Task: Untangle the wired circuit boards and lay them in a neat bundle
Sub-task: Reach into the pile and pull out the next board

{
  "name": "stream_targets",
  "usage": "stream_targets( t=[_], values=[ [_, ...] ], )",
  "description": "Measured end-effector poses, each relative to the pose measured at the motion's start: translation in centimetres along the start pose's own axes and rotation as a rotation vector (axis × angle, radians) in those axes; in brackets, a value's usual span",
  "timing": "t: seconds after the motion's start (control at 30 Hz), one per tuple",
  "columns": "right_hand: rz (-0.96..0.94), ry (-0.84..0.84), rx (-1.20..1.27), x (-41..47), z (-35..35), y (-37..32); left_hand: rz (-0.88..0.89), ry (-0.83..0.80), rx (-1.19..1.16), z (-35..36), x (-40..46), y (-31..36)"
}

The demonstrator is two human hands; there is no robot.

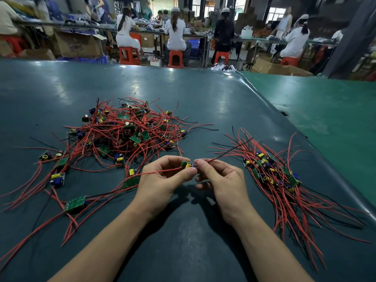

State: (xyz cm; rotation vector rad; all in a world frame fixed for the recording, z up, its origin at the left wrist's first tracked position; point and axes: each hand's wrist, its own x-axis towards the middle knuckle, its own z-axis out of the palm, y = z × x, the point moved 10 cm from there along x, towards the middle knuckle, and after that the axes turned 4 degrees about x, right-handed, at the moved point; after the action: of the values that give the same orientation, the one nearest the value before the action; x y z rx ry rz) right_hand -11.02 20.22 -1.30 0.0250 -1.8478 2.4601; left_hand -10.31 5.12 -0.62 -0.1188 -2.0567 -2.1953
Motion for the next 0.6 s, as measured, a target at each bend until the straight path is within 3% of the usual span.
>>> stream_targets(
  t=[0.13,0.23,0.6],
  values=[
    [0.010,0.009,0.102,0.1,0.1,0.2,-0.033,0.008,-0.105,-0.1,0.1,-0.3],
    [-0.024,0.112,0.210,0.5,-1.3,-0.5,-0.043,0.055,-0.249,-0.3,0.2,-0.5],
    [-0.165,0.356,0.257,0.6,-5.1,-1.7,-0.069,0.094,-0.417,-0.6,0.6,-0.6]
  ],
)
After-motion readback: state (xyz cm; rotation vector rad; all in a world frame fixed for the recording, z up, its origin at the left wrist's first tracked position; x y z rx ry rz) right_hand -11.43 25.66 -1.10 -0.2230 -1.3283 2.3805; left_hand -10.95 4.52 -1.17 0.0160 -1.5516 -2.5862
